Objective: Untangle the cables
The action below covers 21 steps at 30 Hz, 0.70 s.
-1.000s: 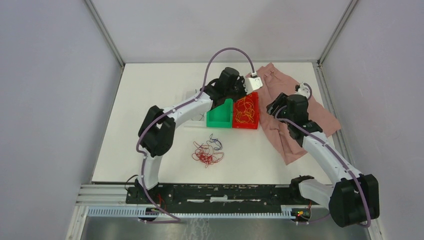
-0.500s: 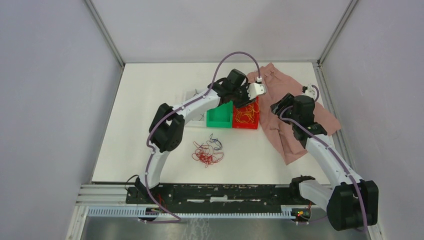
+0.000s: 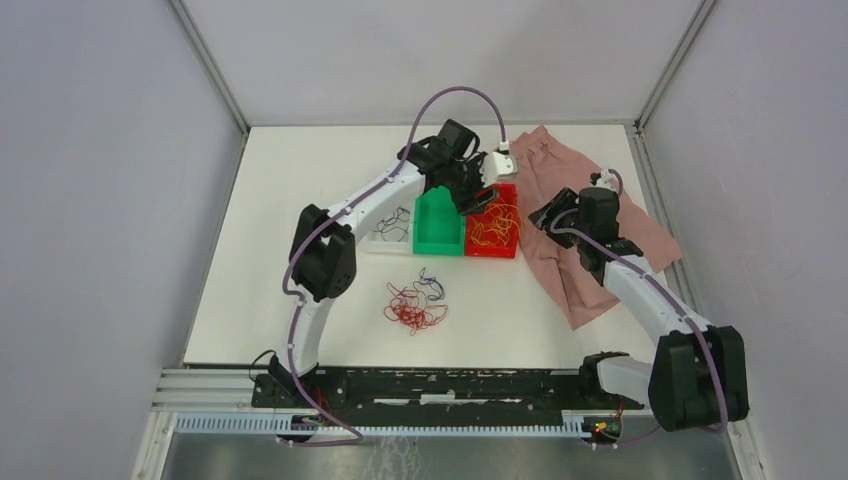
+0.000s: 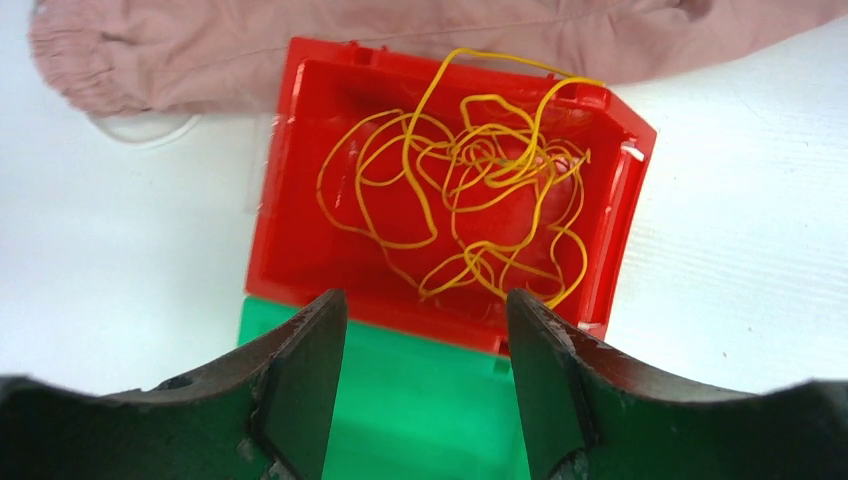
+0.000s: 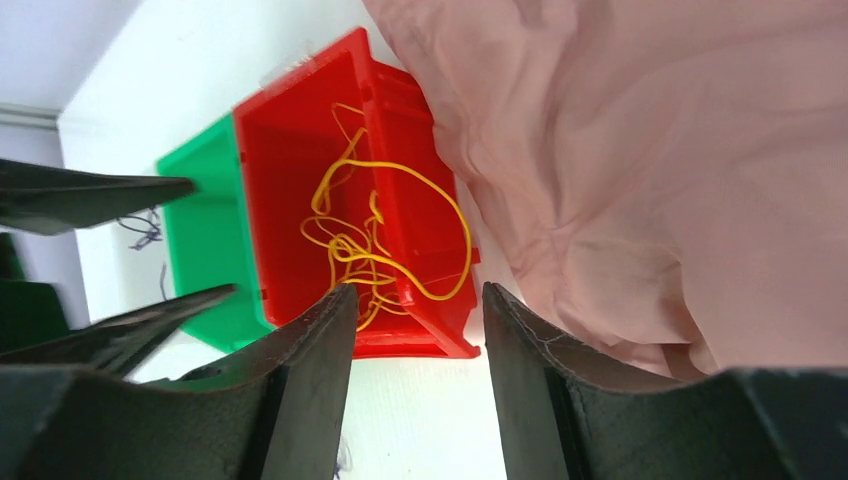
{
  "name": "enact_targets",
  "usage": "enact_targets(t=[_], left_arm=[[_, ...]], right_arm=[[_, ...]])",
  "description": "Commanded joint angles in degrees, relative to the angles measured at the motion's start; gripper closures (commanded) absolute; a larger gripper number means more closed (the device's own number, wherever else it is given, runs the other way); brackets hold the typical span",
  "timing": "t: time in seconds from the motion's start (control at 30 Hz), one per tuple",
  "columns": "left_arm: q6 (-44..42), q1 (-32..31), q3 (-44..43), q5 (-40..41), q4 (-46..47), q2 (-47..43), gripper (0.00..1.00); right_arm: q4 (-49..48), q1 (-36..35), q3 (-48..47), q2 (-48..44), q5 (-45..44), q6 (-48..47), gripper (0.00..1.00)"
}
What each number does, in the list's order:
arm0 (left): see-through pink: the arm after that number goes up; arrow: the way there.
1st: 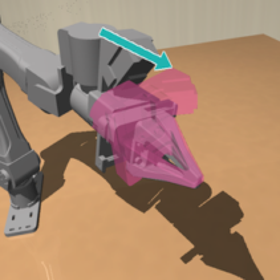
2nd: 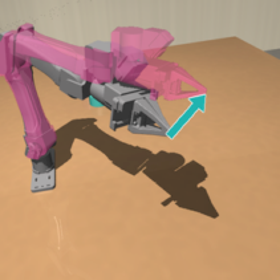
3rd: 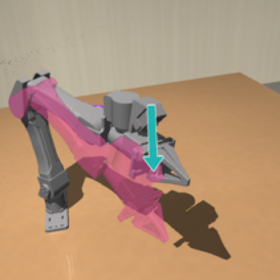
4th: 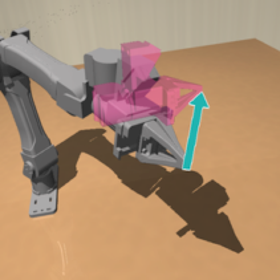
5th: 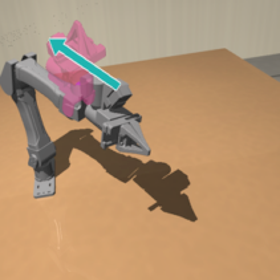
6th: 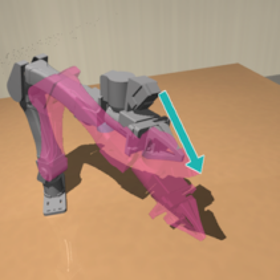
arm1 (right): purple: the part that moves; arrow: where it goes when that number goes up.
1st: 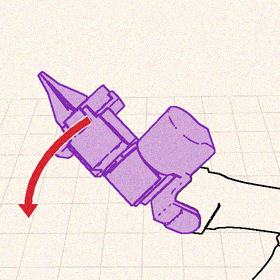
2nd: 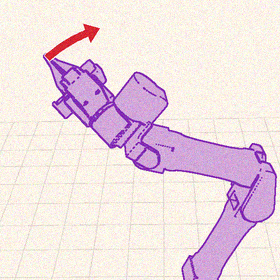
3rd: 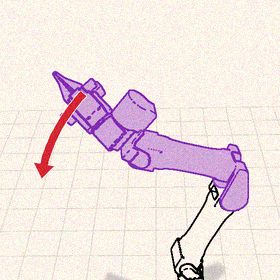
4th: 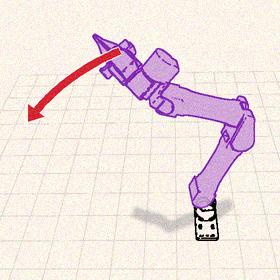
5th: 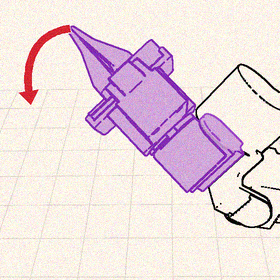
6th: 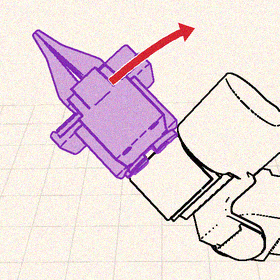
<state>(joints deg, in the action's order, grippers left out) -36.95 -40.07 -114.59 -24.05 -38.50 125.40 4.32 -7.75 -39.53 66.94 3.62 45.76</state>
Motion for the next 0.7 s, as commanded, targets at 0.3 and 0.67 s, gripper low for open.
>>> enact_targets(t=[0.3, 0.67], left_arm=[[2.21, 5.71, 2.17, -9.86, -8.03, -15.7, 0.34], [2.04, 6.06, 8.25, -10.18, -7.69, -21.79, 0.35]], right_arm=[[-6.43, -0.15, -1.52, 9.07, 7.28, -1.43, 0.38], [-8.1, -2.34, -4.73, 13.66, 7.7, -3.44, 0.49]])
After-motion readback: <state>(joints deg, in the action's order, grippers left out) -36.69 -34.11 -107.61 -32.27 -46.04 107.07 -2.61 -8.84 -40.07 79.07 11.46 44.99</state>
